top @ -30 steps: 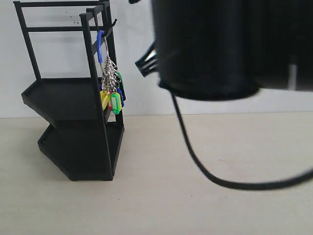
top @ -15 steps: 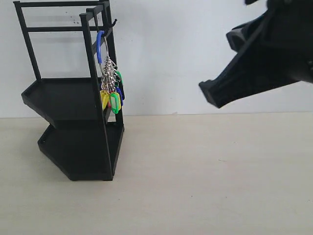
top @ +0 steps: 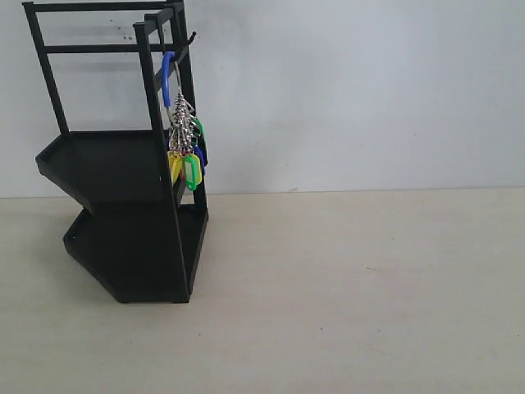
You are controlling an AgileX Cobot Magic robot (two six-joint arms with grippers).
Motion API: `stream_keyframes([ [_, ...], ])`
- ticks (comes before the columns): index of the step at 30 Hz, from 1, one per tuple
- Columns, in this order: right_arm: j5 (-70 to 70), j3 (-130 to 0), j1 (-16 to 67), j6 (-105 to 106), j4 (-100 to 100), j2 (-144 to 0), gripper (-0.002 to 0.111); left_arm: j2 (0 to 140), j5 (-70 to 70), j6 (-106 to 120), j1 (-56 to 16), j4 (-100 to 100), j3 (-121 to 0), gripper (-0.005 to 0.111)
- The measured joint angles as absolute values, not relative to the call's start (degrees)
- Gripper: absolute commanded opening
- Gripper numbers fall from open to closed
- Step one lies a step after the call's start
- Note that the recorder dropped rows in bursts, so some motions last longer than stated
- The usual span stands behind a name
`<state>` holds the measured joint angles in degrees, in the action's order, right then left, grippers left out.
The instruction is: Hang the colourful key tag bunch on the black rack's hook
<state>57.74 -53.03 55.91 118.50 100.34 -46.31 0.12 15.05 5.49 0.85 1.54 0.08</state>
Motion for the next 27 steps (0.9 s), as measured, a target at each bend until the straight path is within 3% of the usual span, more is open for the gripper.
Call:
stream_keyframes([
  [22, 58.8, -53.0, 55.9, 117.5, 100.5, -43.9, 0.000, 0.1, 15.0, 5.5, 0.8, 1.5, 0.1, 0.004],
  [27, 52.5, -52.3, 50.3, 114.1, 100.5, -38.6, 0.000, 0.1, 15.0, 5.5, 0.8, 1.5, 0.1, 0.004],
])
